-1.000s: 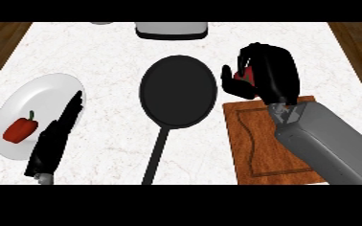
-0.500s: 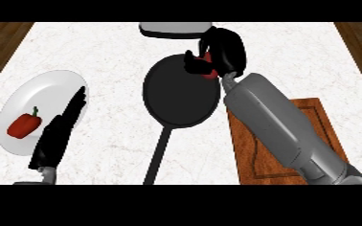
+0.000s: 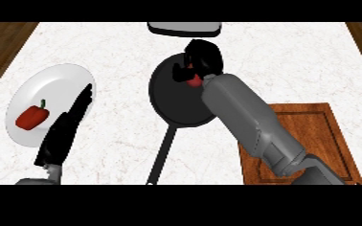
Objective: Pick the tomato from the cutting board and place it in the pan
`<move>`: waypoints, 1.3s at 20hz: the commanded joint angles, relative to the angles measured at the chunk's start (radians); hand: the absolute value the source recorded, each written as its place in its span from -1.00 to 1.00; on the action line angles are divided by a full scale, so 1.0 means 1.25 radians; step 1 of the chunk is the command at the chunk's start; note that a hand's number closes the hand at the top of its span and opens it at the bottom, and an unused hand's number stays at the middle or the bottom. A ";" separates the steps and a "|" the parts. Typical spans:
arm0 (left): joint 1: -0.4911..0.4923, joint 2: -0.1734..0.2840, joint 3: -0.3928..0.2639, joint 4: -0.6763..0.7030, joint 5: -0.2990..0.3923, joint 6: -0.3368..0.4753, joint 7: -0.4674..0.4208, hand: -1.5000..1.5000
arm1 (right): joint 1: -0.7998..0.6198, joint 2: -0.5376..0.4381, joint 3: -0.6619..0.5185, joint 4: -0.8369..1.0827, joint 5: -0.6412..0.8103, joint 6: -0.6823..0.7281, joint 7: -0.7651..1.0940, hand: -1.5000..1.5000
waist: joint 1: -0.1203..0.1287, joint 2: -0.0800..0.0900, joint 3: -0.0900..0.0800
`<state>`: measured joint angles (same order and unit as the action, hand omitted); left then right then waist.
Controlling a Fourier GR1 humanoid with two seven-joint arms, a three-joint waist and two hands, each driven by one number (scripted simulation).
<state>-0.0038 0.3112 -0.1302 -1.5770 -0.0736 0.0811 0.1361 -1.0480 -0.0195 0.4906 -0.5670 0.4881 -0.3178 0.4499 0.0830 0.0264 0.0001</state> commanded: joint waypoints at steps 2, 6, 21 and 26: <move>-0.021 -0.016 -0.018 0.033 -0.018 0.001 -0.018 0.00 | 0.053 0.015 -0.080 0.044 -0.166 0.001 -0.030 -1.00 | 0.022 0.012 0.001; -0.030 -0.035 -0.027 0.040 -0.030 0.016 -0.018 0.00 | 0.063 0.015 -0.125 0.044 -0.280 -0.024 -0.094 -1.00 | 0.034 0.013 0.002; 0.005 0.020 0.030 -0.020 0.011 -0.026 0.018 0.00 | 0.030 0.012 -0.326 0.077 -0.434 -0.384 -0.394 -1.00 | -0.022 -0.008 0.001; -0.016 -0.016 0.035 -0.011 -0.007 0.012 0.056 0.00 | 0.085 -0.055 -0.400 0.055 -0.486 -0.311 -0.494 -1.00 | -0.052 -0.015 0.001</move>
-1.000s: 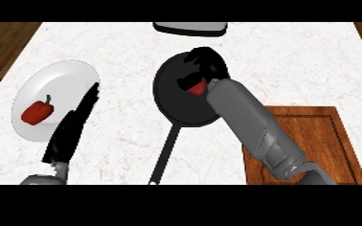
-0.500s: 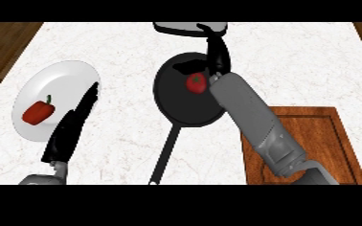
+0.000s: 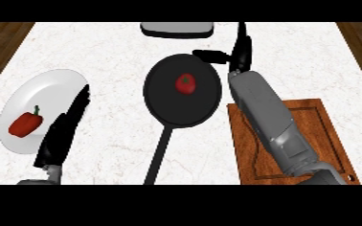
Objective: Pick the tomato from the cutting board and place it in the pan
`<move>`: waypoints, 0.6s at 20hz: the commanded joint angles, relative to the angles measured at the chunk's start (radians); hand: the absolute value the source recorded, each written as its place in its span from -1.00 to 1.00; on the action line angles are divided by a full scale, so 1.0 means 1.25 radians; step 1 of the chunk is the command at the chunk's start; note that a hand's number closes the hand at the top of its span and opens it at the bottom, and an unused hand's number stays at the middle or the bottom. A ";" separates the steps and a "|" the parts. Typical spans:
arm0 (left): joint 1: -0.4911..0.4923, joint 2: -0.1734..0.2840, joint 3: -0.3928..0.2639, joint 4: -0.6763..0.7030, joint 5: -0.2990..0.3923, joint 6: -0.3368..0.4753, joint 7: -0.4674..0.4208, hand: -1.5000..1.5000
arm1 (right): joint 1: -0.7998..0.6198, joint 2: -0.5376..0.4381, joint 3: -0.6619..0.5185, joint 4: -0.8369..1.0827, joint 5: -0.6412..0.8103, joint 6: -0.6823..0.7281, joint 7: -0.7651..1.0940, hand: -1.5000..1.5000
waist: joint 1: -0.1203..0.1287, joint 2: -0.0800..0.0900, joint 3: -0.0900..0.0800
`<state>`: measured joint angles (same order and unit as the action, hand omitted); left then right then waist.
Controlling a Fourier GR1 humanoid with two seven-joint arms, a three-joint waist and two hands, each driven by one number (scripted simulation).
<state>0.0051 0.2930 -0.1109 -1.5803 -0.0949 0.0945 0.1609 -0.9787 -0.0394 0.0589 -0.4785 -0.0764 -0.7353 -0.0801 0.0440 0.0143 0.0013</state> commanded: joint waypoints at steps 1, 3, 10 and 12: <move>0.046 0.000 0.010 -0.017 0.002 -0.004 -0.019 0.00 | 0.049 -0.056 -0.059 -0.015 -0.034 0.046 -0.096 -1.00 | -0.019 -0.007 0.000; 0.039 0.018 0.036 -0.034 0.019 -0.014 0.012 0.00 | 0.128 -0.084 -0.064 -0.043 -0.034 0.067 -0.165 -1.00 | -0.028 -0.009 0.000; 0.034 -0.009 0.050 0.018 0.006 -0.024 -0.039 0.00 | 0.252 -0.181 -0.047 -0.192 -0.018 0.155 -0.124 -1.00 | -0.040 -0.014 -0.001; 0.070 0.020 0.054 -0.067 0.015 -0.048 0.007 0.00 | 0.281 -0.232 -0.063 -0.203 -0.028 0.195 -0.117 -1.00 | -0.037 -0.014 -0.001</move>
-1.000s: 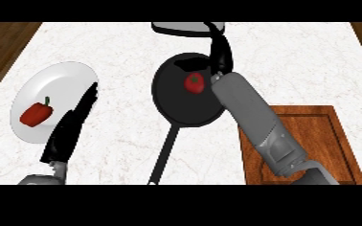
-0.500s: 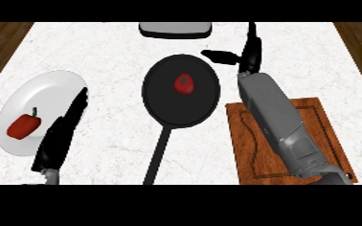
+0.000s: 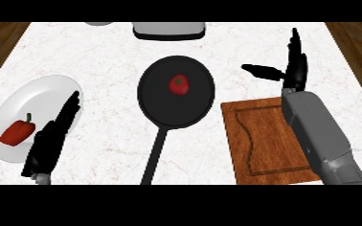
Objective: Pick the tomato from the cutting board and place it in the pan
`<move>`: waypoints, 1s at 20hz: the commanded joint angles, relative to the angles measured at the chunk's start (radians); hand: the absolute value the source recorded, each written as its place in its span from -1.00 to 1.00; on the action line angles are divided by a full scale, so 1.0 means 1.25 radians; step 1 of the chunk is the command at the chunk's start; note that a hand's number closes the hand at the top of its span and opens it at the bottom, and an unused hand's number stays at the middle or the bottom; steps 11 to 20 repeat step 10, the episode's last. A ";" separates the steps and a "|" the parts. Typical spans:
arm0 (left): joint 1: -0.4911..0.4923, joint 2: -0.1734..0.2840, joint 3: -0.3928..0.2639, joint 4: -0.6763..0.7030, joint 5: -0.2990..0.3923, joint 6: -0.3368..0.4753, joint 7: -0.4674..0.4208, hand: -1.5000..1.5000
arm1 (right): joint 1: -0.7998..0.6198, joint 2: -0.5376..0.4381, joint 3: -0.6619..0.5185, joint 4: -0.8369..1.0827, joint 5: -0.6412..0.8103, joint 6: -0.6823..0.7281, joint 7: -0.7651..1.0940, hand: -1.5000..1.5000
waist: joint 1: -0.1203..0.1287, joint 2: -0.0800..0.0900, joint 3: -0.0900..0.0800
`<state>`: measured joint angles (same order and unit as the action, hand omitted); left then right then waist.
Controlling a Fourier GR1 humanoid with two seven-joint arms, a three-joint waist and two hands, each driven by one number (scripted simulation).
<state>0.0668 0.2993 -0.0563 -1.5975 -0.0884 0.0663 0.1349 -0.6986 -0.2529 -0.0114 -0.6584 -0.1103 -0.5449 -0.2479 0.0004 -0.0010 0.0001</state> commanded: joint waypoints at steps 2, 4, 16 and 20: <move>-0.025 -0.010 0.006 0.003 -0.010 -0.008 0.033 0.00 | 0.120 -0.088 -0.018 -0.102 -0.017 0.101 -0.013 -1.00 | -0.006 -0.001 0.000; -0.010 -0.011 0.009 -0.012 -0.017 -0.006 0.044 0.00 | 0.177 -0.120 -0.013 -0.199 -0.024 0.128 0.034 -1.00 | -0.009 -0.002 0.000; 0.031 -0.066 -0.043 -0.057 -0.085 0.036 0.049 0.00 | 0.255 -0.205 -0.060 -0.248 -0.054 0.244 0.032 -1.00 | -0.007 -0.003 0.000; 0.031 -0.066 -0.043 -0.057 -0.085 0.036 0.049 0.00 | 0.255 -0.205 -0.060 -0.248 -0.054 0.244 0.032 -1.00 | -0.007 -0.003 0.000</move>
